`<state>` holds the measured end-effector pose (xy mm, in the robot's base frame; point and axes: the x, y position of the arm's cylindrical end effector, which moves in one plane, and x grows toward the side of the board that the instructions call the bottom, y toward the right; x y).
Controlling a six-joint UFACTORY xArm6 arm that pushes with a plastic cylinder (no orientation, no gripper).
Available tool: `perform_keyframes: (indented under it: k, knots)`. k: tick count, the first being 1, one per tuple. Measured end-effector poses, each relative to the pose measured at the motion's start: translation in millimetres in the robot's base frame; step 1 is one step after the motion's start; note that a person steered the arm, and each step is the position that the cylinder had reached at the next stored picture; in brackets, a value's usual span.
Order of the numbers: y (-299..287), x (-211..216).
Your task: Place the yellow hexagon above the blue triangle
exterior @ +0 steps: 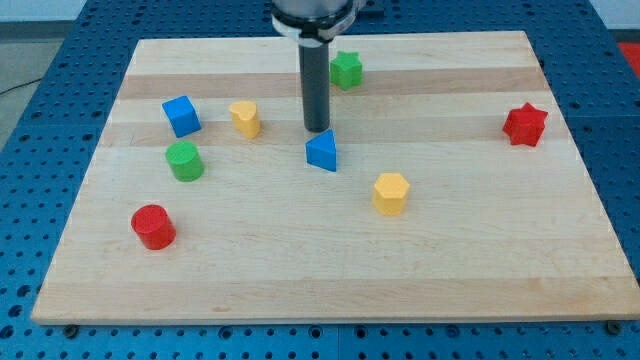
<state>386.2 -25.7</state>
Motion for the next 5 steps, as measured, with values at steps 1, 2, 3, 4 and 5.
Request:
perform_keyframes:
  k: [1,2,3,4,5]
  knots:
    - [0,15]
    - [7,33]
    - [26,56]
    - [42,81]
    - [46,114]
